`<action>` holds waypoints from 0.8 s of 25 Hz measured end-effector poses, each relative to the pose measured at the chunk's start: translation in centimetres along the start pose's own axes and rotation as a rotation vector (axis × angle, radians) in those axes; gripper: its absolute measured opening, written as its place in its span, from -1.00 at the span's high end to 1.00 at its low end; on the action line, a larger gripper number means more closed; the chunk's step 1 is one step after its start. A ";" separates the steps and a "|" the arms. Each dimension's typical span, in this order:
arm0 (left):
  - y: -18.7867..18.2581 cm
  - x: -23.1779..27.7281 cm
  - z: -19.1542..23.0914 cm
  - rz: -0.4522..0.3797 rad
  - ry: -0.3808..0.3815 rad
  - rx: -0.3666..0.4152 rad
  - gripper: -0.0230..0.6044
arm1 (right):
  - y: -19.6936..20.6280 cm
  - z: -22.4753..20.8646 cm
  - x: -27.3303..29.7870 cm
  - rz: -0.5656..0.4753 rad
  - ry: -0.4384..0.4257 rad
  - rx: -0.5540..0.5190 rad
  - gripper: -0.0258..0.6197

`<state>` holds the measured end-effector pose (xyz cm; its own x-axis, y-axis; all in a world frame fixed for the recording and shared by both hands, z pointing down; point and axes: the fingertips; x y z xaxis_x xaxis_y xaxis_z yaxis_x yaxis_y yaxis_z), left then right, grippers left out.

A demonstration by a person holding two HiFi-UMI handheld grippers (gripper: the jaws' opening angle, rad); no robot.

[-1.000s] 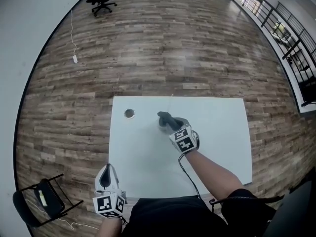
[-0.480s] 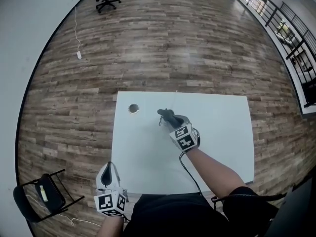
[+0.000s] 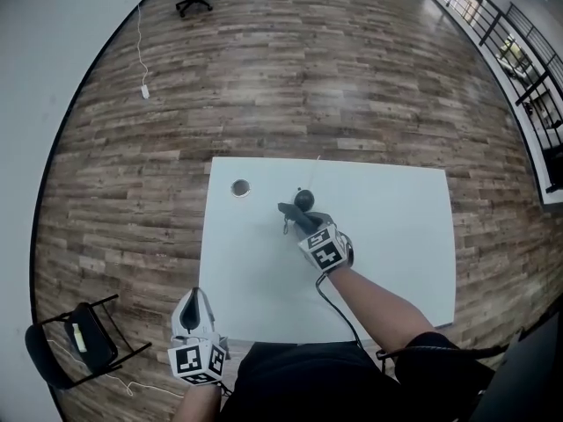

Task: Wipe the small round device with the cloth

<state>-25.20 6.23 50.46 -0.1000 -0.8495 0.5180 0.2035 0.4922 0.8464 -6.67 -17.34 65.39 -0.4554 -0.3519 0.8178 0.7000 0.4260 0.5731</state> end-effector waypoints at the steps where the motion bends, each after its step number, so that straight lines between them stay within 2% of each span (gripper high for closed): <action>1: 0.0 -0.1 0.0 0.003 -0.002 0.002 0.91 | 0.8 0.1 0.6 0.019 -0.016 0.035 0.60; 5: 0.2 -0.2 0.5 0.010 -0.013 0.009 0.90 | 3.4 -0.1 1.4 0.024 -0.030 0.205 0.59; 9: -0.3 0.2 0.3 -0.004 -0.005 0.011 0.90 | 3.6 -1.3 -0.1 -0.006 0.006 0.234 0.59; 20: -2.5 1.8 -0.7 -0.036 0.055 0.040 0.90 | -0.2 -6.5 -3.0 -0.100 0.114 0.227 0.59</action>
<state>-25.21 3.39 49.17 -0.0526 -0.8754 0.4805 0.1616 0.4674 0.8692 -1.91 -21.76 62.49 -0.4425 -0.4876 0.7526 0.5076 0.5557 0.6585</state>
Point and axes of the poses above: the fingertips, and each gripper's own axes: x forward along the fingers, z to its left, y out of its underside, and after that the axes turned 10 degrees about z, right-handed
